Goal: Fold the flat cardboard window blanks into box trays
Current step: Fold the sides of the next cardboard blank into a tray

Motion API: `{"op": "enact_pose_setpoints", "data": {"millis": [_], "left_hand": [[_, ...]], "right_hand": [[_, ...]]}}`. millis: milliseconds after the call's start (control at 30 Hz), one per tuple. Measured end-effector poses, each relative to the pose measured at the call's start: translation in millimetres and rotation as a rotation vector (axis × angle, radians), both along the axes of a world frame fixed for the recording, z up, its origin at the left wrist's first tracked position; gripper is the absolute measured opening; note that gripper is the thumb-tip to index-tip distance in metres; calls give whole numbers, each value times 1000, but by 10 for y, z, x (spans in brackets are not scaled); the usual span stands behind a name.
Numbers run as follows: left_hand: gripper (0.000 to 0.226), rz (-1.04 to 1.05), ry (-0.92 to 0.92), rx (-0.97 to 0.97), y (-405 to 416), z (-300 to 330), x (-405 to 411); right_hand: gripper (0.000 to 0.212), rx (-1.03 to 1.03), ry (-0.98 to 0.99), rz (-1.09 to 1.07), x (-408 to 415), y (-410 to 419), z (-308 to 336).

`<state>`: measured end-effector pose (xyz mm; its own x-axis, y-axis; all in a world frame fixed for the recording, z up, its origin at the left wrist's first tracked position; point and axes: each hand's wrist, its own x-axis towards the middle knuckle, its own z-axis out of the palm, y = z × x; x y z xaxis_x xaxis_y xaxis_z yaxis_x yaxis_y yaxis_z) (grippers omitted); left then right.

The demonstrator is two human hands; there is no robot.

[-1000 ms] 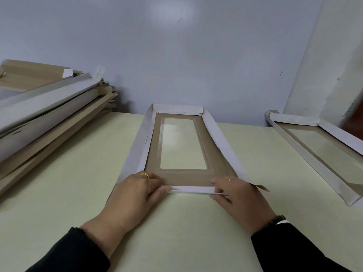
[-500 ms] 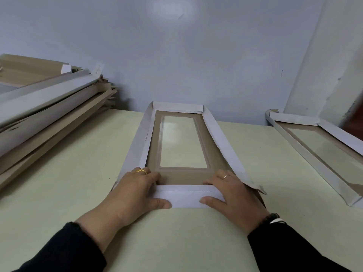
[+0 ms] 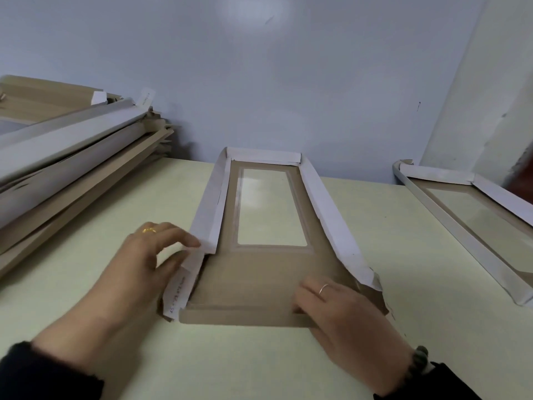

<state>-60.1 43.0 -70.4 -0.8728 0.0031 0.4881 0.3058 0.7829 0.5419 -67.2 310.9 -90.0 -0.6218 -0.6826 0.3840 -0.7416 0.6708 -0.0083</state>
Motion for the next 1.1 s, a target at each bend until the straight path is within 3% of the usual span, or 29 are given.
{"op": "enact_pose_setpoints", "data": {"millis": [67,133,200,333,400,500,600,700,800,900,1000,1100], "left_hand": [[60,-12,-122,16,-126,-67,29],[63,-47,-238,56,-200,-113,52],[58,-89,-309,125,-256,-142,60],[41,-187,-377,177,-289,-142,46],[17,-221,-362,255,-303,-122,36],[16,-123,-295,338,-295,-155,-9],[18,-16,-184,159,-132,-201,-32],[25,-89,-87,-60,71,-206,-42],[39,-86,-90,-202,97,-241,-68],[45,-94,-102,-203,94,-257,-55],[48,-104,-94,-205,86,-272,-50],[57,-134,-107,-192,73,-262,-49]], "right_hand": [[29,18,-170,75,36,21,-9],[45,-26,-359,83,25,27,-12],[66,-53,-448,82,-5,56,-64],[40,-145,-471,96,-31,31,-101],[35,-150,-461,96,-34,22,-115],[36,-149,-431,111,-47,26,-108],[35,-106,-386,96,-17,1,-72],[24,-87,-122,122,36,-39,1],[26,-356,77,143,31,18,66],[31,-566,194,-79,-106,282,168],[48,-472,149,-329,-267,596,134],[76,-437,-176,-277,-345,740,12]]}}
